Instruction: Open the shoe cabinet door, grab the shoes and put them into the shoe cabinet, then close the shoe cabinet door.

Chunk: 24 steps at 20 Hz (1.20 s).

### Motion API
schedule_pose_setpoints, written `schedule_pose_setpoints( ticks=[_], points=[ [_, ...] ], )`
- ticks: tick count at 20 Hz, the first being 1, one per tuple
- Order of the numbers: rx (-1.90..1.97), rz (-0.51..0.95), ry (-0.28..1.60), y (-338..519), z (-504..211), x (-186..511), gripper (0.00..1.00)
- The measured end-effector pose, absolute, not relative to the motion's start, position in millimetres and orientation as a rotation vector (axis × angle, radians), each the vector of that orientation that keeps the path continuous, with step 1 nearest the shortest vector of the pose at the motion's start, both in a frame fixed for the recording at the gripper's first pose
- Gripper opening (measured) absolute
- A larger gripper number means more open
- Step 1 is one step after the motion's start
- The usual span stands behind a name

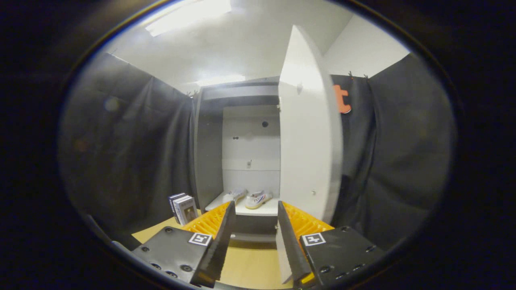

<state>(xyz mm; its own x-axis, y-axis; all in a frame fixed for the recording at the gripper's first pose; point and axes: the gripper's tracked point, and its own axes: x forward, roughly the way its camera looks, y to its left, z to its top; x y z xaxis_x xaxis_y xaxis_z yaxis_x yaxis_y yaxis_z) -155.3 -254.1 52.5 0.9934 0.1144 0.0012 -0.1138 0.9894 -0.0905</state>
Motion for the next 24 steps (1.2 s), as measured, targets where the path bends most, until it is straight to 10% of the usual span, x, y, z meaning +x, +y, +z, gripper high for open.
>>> schedule_pose_setpoints(
  ticks=[11, 24],
  points=[
    [-0.092, -0.054, -0.034, -368, 84, -146, 0.66],
    [-0.087, 0.086, 0.040, -337, 69, -117, 0.63]
  ],
)
